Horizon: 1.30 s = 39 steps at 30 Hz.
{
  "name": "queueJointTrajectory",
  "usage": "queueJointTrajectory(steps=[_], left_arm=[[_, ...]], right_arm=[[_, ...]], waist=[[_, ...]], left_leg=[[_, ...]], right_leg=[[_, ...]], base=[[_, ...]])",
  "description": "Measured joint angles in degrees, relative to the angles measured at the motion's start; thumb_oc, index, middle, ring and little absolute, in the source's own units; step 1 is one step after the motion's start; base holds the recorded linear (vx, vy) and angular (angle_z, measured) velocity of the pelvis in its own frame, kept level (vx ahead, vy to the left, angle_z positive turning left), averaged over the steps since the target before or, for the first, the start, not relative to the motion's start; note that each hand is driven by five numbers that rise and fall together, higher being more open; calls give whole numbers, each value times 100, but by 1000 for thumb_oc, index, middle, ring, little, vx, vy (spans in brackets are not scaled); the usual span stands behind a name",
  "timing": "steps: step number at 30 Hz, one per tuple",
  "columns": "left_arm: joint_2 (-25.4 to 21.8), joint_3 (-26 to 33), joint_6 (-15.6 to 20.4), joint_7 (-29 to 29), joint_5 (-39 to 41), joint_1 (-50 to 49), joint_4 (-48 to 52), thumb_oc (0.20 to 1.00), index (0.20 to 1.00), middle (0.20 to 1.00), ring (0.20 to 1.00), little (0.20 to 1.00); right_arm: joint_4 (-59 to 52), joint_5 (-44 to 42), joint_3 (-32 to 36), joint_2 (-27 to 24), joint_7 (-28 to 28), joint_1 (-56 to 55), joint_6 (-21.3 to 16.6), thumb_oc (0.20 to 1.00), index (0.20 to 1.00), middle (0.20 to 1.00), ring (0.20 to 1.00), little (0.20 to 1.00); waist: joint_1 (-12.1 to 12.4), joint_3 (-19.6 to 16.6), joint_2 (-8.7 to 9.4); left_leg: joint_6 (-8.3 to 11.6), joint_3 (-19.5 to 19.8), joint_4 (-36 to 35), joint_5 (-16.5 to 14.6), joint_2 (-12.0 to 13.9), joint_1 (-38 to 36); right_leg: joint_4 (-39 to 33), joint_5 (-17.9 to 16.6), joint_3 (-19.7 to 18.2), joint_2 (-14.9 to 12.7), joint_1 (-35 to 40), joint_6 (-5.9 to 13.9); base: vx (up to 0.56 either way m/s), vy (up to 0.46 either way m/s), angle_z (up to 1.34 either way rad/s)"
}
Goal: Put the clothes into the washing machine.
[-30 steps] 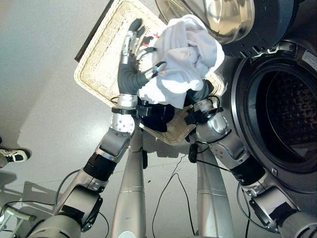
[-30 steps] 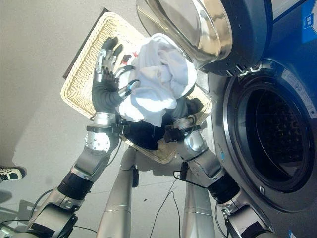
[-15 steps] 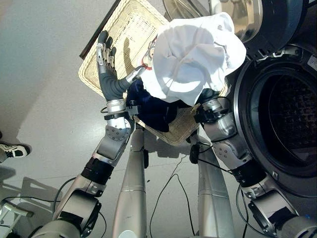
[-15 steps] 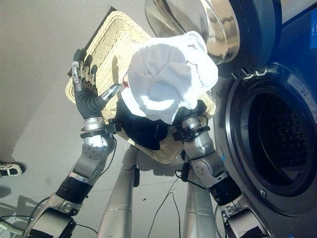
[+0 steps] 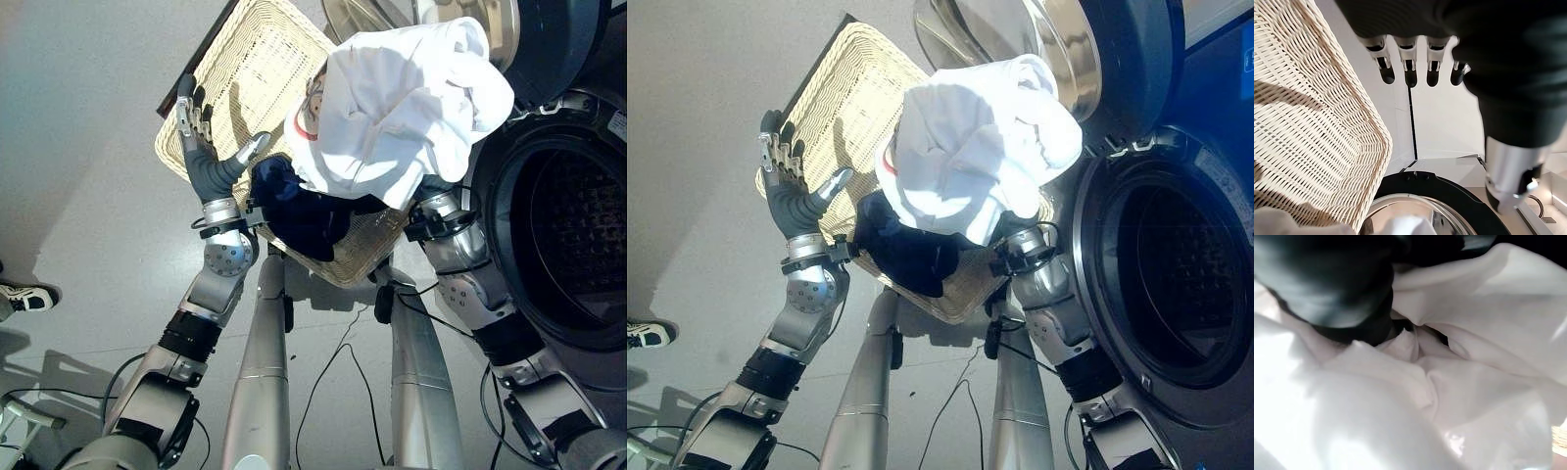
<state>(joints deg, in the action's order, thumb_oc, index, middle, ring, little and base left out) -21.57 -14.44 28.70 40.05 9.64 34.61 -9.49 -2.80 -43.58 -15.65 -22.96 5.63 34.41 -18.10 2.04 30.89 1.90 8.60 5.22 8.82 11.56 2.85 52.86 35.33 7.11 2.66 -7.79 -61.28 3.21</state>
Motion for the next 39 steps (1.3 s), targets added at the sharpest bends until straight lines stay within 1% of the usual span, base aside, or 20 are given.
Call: queueJointTrajectory(steps=[4,9,12,15,23,26,29,31,33,34,37,39], left_arm=[[2,3,0,17,-1,7,-222,1000,1000,1000,1000,1000],[0,41,47,46,0,21,-462,1000,1000,1000,1000,1000],[-2,77,80,47,-1,28,-473,1000,1000,1000,1000,1000],[-20,120,91,59,-1,20,-479,1000,1000,1000,1000,1000],[-110,119,203,108,-2,32,-550,1000,1000,1000,1000,1000],[-122,119,215,108,-1,34,-632,1000,1000,1000,1000,1000],[-171,117,311,145,-8,38,-795,1000,1000,1000,1000,1000],[-214,119,313,224,-36,19,-811,1000,1000,1000,1000,1000],[-229,109,359,319,-226,55,-980,1000,1000,1000,1000,1000],[-243,102,400,398,-270,79,-1155,1000,1000,1000,1000,1000],[-292,101,448,513,-272,150,-1625,1000,1000,1000,1000,1000],[-327,99,450,523,-272,154,-1746,1000,1000,1000,1000,1000]], right_arm=[[-159,-425,71,144,270,15,-85,200,200,200,200,200],[-158,-1080,115,315,275,0,-93,200,200,200,200,200],[-152,-1488,301,383,297,-145,-267,200,200,200,200,200],[-141,-1713,410,430,390,-282,-425,200,200,200,200,200],[92,-1735,476,433,321,-319,-435,200,200,200,200,200],[484,-1735,524,412,199,-285,-358,200,200,200,200,200],[963,-1734,570,377,78,-306,-177,200,200,200,200,200],[1179,-1737,584,360,-25,-331,-37,200,200,200,200,200],[1606,-1754,559,325,28,-371,10,200,200,200,200,200],[2115,-1814,549,254,38,-302,108,200,200,200,200,200],[2743,-2180,528,124,105,-307,142,200,200,200,200,200],[2879,-2305,530,73,117,-314,140,200,200,200,200,200]], waist=[[-40,0,1],[-125,1,1],[-125,1,2],[-126,1,2],[-141,0,3],[-143,-1,5],[-158,-2,6],[-165,-2,6],[-195,-5,11],[-241,-4,10],[-262,-4,10],[-278,-4,10]], left_leg=[[0,0,-24,0,0,11],[-1,0,-40,0,-1,21],[-1,-1,-40,0,3,21],[-1,-1,-39,0,3,20],[-2,-2,-33,1,6,16],[-2,-2,-33,1,6,-14],[-3,-1,-33,1,13,-24],[-5,-4,-35,2,13,-23],[-7,-5,-35,4,17,-29],[-9,-9,-39,5,15,-29],[-14,-19,-49,8,24,-28],[-14,-23,-55,8,33,-28]], right_leg=[[-43,-1,3,0,0,0],[-65,-12,12,-3,1,-17],[-67,-12,15,-1,2,-18],[-65,-9,17,-1,3,-12],[-68,-17,21,-1,15,-19],[-77,-23,23,-2,49,-28],[-128,-43,37,2,80,-16],[-148,-52,37,2,84,-1],[-156,-61,37,3,97,-4],[-167,-55,37,4,101,15],[-207,-68,36,13,100,14],[-226,-79,32,23,99,13]], base=[[0,0,0],[0,0,0],[0,0,0],[0,0,0],[0,0,0],[0,0,0],[-2,3,-1],[-2,2,-2],[0,0,0],[0,0,0],[-1,7,-1],[0,8,-2]])
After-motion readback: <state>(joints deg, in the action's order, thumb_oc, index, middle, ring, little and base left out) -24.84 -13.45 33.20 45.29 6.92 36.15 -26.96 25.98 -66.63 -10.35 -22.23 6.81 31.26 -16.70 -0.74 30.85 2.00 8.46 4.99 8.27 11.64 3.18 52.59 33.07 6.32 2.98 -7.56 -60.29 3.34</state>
